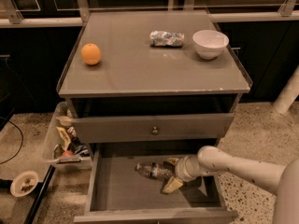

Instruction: Place water bottle into middle drawer

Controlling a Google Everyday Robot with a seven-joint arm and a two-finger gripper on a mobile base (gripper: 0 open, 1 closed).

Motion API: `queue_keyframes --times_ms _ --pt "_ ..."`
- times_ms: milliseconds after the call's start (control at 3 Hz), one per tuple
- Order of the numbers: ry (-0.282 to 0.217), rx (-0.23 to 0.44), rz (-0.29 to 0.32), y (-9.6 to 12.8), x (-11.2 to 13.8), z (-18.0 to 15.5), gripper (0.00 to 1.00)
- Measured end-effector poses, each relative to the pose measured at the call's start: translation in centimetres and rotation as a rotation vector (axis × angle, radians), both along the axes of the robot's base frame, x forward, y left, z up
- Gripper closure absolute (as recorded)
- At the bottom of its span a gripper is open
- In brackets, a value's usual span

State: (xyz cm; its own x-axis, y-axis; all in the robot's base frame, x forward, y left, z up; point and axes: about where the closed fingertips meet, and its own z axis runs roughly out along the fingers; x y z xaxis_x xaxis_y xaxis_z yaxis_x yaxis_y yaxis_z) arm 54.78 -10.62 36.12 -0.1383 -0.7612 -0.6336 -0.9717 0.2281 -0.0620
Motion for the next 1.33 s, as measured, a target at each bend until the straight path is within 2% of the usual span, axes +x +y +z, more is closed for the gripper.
queue_keyframes --times_ms 333,667,1333 --pt "-0.007 -0.006 -0.011 -0.7 -1.1 1.1 0.00" --pt "-0.064 -0.016 -0.018 -2.3 -3.5 4.5 0.00" --pt "-0.190 0.053 -0.045 -7.3 -9.1 12.5 0.00"
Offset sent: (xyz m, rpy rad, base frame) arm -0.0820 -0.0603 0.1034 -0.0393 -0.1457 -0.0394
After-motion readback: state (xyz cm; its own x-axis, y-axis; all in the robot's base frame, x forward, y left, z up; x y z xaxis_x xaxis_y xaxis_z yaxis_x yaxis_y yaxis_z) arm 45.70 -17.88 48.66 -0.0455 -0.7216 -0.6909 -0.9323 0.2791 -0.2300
